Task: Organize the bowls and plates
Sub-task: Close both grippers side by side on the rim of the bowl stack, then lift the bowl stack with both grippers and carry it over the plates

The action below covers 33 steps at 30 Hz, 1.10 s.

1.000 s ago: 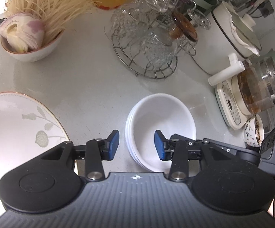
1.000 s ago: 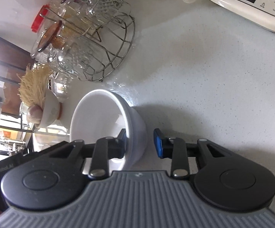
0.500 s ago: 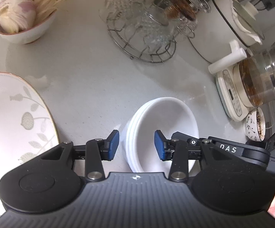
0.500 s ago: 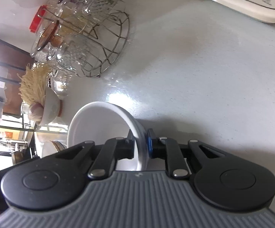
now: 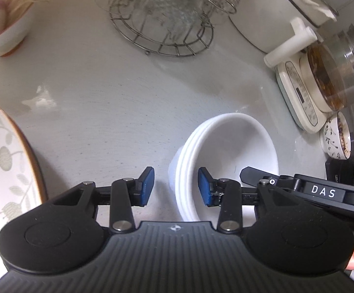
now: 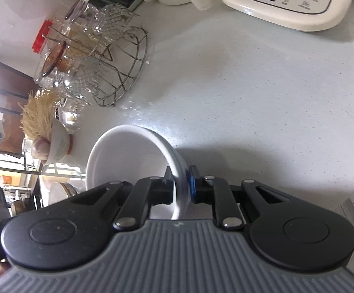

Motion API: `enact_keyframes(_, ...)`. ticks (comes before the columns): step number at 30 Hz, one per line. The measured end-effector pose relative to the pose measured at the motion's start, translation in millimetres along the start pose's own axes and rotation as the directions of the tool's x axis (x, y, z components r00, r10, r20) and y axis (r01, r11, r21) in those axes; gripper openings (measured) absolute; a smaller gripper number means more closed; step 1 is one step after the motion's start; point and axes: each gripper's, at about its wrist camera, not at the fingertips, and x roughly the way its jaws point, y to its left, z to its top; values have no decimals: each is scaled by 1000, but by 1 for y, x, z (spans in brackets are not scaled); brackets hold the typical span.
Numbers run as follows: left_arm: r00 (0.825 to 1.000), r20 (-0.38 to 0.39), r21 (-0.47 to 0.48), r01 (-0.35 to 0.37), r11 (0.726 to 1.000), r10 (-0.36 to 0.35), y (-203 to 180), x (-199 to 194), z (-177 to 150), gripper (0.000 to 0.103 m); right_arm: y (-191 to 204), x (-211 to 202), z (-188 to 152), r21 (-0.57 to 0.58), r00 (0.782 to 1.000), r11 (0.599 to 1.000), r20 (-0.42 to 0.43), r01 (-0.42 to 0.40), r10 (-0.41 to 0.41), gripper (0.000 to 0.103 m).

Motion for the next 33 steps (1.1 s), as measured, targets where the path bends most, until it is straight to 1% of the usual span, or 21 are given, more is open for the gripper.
enact_keyframes(2,1000,-9,10,7,1000,-7,-1,4,1,36,-3,-1,0,4,1000,1000,3,2,-2,15)
enact_keyframes(4,1000,-11,18,20,1000,-20,-1,8,1,34,-4,-2,-2,6,1000,1000,6,11,-11,15)
enact_keyframes(5,1000,-13,18,26,999,-26,-2,9,0,29,-6,-3,-2,9,1000,1000,5,13,-13,15)
enact_keyframes(7,1000,-12,33,26,999,-26,-4,11,0,25,-8,-2,-3,14,1000,1000,5,14,-14,15)
enact_keyframes(10,1000,-6,60,26,998,-26,-8,12,1,23,-8,-4,-4,9,1000,1000,14,21,-21,15)
enact_keyframes(15,1000,-3,75,31,997,-31,-10,10,1,22,-8,-6,-5,14,999,1000,25,22,-22,15)
enact_keyframes(20,999,10,82,45,996,-46,-13,3,3,22,-2,-15,-6,-3,998,1000,56,21,-20,15)
enact_keyframes(26,998,25,72,61,996,-63,-15,-18,4,22,11,-31,-6,-29,996,999,85,13,-11,16)
enact_keyframes(28,998,14,73,64,995,-66,-17,-25,5,23,17,-37,-7,-45,995,999,95,17,-12,16)
enact_keyframes(33,996,37,85,73,994,-76,-21,-48,6,23,30,-55,-7,-73,992,997,123,14,-5,16)
